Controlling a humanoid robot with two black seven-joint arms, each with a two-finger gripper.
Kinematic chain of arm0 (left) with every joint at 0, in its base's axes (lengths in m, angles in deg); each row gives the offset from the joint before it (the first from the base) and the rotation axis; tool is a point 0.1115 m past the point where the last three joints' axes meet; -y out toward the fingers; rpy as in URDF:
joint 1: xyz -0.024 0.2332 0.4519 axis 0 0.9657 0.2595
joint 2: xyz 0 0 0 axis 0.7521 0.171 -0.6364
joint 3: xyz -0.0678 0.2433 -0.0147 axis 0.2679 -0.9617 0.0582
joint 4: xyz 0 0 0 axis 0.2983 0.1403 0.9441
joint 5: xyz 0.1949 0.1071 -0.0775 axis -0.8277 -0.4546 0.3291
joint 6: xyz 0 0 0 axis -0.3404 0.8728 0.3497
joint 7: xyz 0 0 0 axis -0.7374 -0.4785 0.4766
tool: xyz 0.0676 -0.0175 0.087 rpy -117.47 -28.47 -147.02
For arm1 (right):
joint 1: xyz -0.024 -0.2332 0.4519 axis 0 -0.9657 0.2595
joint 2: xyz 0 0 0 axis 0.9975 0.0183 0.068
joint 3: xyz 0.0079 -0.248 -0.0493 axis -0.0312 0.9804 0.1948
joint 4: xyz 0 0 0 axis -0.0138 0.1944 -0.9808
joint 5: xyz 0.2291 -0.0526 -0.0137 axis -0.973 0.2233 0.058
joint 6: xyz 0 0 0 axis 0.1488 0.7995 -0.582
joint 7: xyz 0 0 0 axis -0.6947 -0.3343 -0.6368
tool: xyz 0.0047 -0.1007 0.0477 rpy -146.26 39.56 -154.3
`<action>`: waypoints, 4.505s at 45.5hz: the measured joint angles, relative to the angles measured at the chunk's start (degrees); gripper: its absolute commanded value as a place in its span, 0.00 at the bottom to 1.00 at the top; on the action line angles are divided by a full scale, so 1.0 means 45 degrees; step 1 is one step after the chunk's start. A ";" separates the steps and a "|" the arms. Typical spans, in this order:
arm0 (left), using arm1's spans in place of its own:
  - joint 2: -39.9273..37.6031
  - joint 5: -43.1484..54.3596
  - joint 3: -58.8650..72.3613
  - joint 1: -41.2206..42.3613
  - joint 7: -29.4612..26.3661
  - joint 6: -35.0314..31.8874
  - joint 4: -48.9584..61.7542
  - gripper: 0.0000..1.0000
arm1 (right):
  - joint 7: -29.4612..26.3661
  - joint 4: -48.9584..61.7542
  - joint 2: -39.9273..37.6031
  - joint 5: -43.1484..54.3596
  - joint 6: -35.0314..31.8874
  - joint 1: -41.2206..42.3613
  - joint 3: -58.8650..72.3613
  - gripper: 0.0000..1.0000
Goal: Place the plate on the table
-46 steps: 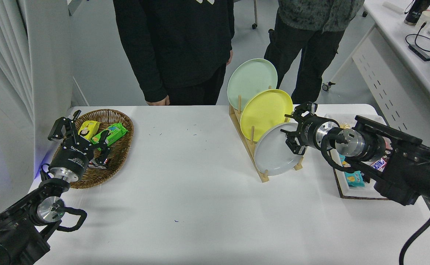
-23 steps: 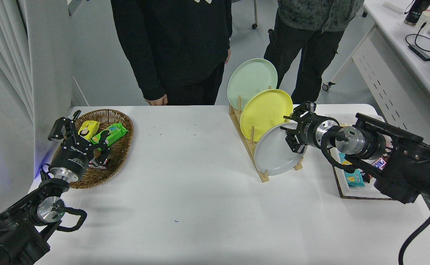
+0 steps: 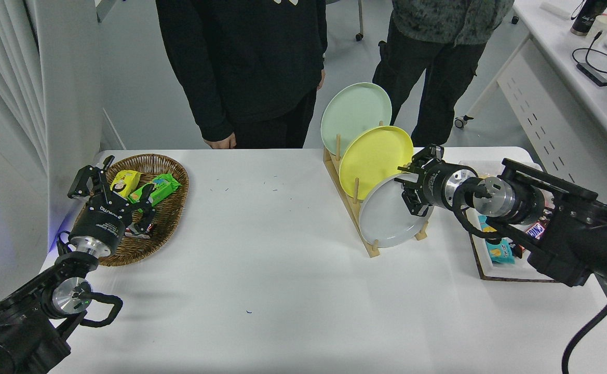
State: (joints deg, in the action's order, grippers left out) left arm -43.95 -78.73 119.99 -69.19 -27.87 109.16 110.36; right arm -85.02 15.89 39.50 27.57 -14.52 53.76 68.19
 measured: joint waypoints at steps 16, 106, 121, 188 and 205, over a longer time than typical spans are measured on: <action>0.0000 -0.0006 0.0000 -0.0009 0.0000 0.0000 0.0000 0.98 | -0.0027 -0.0094 -0.0027 -0.0058 0.0154 0.0055 0.0000 0.13; 0.0001 -0.0006 0.0001 -0.0004 -0.0001 0.0000 0.0000 0.98 | -0.0964 -0.3119 -0.3791 -0.0780 0.0546 0.1467 0.0158 0.00; 0.0001 0.0000 0.0001 -0.0005 -0.0001 0.0000 0.0000 0.98 | -0.1385 -0.3074 -0.4142 -0.0161 0.0265 0.1919 0.0186 0.00; -0.0001 0.0003 -0.0034 -0.0031 -0.0001 0.0000 0.0001 0.98 | 0.1106 -0.2002 -0.3420 -0.9434 -0.3051 0.8787 1.0931 0.00; -0.0001 0.0003 -0.0038 -0.0041 0.0000 0.0000 0.0000 0.98 | 0.1680 -0.2605 -0.2280 -1.3654 -0.3041 0.9033 1.2436 0.00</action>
State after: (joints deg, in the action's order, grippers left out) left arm -43.96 -78.71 119.82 -69.38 -27.87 109.16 110.36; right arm -77.46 4.17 29.24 -33.87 -28.20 94.40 124.15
